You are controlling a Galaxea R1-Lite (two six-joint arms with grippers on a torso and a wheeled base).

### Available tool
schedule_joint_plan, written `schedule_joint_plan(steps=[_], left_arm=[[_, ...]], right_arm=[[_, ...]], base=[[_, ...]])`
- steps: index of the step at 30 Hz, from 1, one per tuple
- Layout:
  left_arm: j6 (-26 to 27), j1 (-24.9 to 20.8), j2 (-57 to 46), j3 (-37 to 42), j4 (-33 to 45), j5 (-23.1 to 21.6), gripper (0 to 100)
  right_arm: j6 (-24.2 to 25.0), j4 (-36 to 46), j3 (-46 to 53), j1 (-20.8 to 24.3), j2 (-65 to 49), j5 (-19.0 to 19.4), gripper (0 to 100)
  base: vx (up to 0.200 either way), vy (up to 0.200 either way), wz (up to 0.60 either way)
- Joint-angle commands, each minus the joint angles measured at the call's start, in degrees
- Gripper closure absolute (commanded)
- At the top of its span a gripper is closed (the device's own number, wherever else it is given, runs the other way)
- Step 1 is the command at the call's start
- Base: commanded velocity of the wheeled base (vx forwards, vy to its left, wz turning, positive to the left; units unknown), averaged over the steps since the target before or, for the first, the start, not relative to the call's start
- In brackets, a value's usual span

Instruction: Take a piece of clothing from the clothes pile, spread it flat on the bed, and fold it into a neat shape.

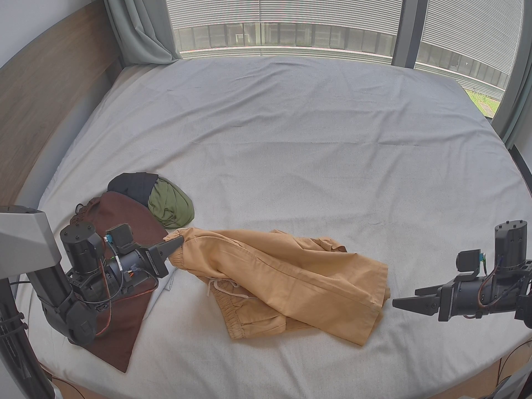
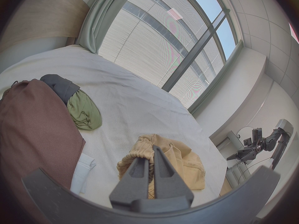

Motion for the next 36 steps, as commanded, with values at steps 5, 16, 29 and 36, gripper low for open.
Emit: schedule_joint_plan(steps=[5,16,29,36], left_arm=[[-0.03,0.02,0.31,-0.01,-0.03,0.06,100],[-0.03,-0.07,0.4,0.07,-0.03,0.06,100],[-0.03,-0.07,0.49,0.16,-0.03,0.06,100],[-0.03,-0.07,0.49,0.25,-0.03,0.06,100]], right_arm=[[0.52,-5.37,2.28,-0.3,6.74,0.03,0],[1.49,-12.76,3.86,-0.13,14.13,0.47,0],[3.07,-24.18,5.8,-0.3,25.47,0.38,0],[3.51,-33.5,7.03,-0.04,32.23,0.21,0]], base=[[0.0,0.0,0.0],[0.0,0.0,0.0],[0.0,0.0,0.0],[0.0,0.0,0.0]])
